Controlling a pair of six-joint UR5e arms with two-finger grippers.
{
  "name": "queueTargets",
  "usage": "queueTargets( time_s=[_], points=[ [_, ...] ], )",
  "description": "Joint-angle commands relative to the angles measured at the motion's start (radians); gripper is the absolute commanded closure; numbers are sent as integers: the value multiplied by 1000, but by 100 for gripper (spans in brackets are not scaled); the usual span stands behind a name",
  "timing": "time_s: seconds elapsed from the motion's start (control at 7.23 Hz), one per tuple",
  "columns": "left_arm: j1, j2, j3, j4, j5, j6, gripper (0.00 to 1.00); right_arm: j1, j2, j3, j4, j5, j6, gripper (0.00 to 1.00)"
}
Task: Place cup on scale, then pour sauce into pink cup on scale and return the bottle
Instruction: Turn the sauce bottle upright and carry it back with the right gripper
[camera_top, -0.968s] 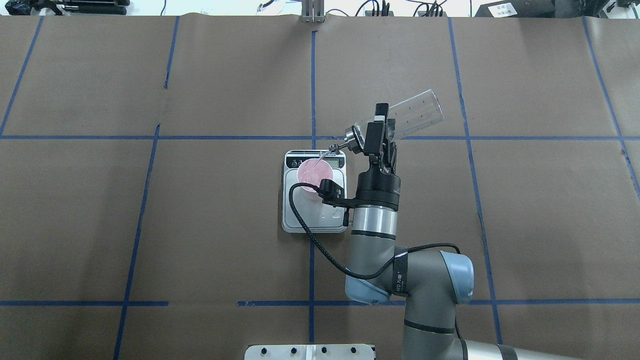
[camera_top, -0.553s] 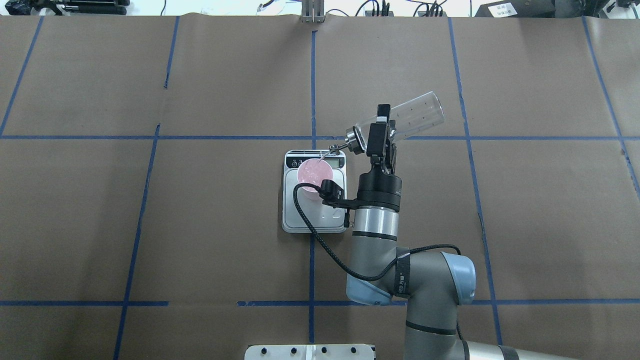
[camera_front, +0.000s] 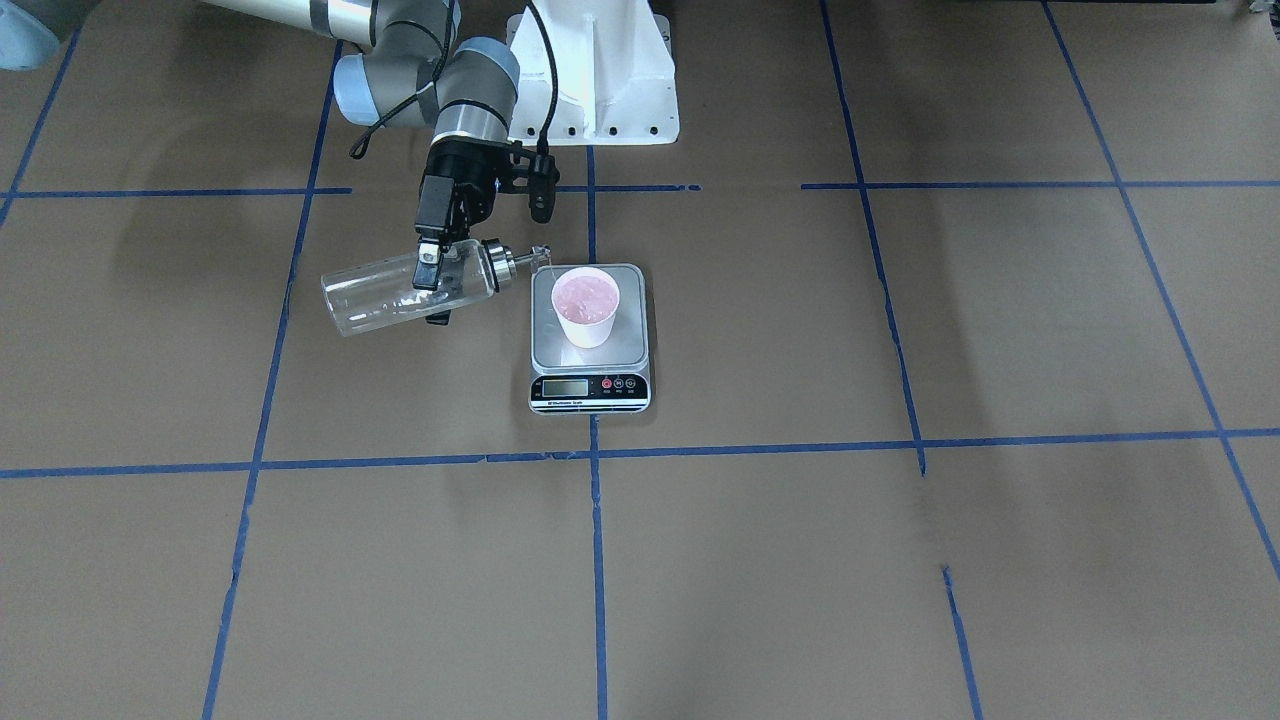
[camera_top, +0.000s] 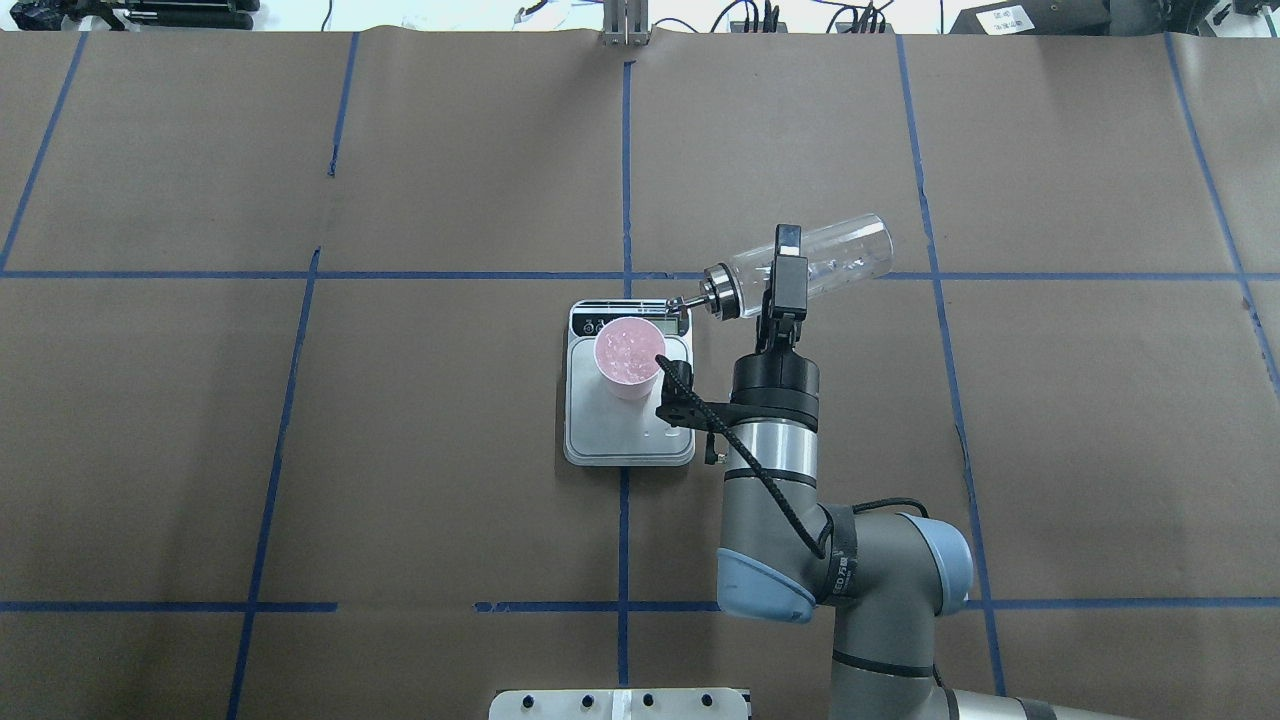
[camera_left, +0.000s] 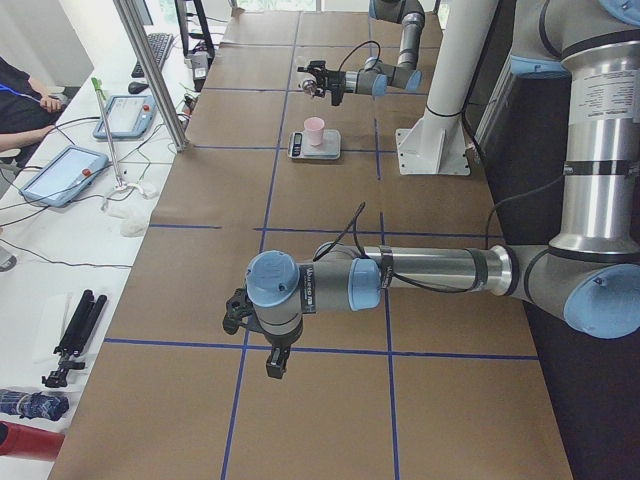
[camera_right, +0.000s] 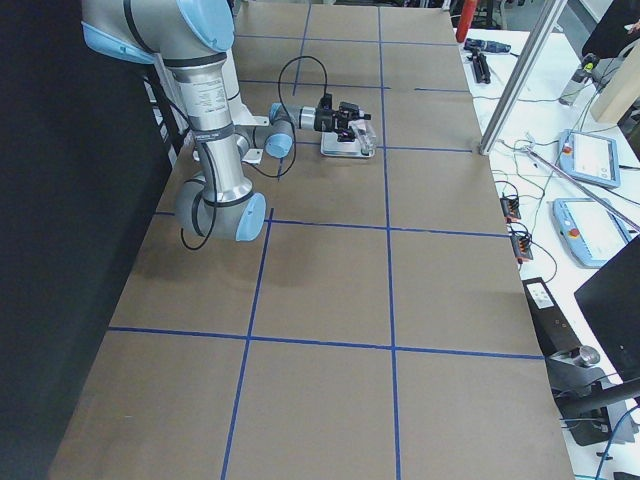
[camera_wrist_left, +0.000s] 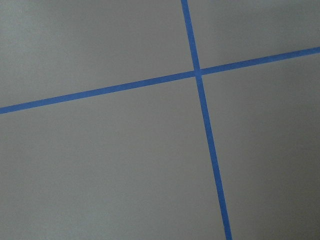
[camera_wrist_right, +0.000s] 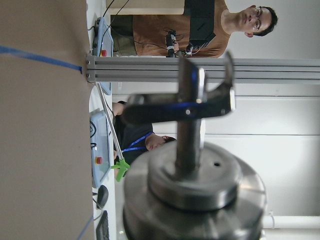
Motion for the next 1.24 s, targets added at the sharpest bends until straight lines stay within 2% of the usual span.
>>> queueTargets(
  time_s=[0.0, 0.14, 0.28, 0.41, 0.69, 0.83, 0.97, 1.11],
  points=[
    [0, -1, -2, -2, 0, 1, 0, -1, 10, 6, 236, 112, 10, 100],
    [0, 0, -8, 0, 0, 1, 0, -1, 14, 9, 299, 152, 107, 100],
    [0, 0, -12, 0, 0, 1, 0, 0, 11, 28, 340, 228, 274, 100],
    [0, 0, -12, 0, 0, 1, 0, 2, 13, 56, 341, 258, 397, 100],
    [0, 0, -23, 2, 0, 1, 0, 5, -83, 180, 341, 333, 677, 100],
    [0, 0, -23, 2, 0, 1, 0, 6, -102, 221, 341, 362, 753, 100],
    [0, 0, -23, 2, 0, 2, 0, 25, -124, 222, 340, 371, 804, 100],
    [0, 0, -23, 2, 0, 2, 0, 28, -189, 226, 341, 374, 850, 100]
  ],
)
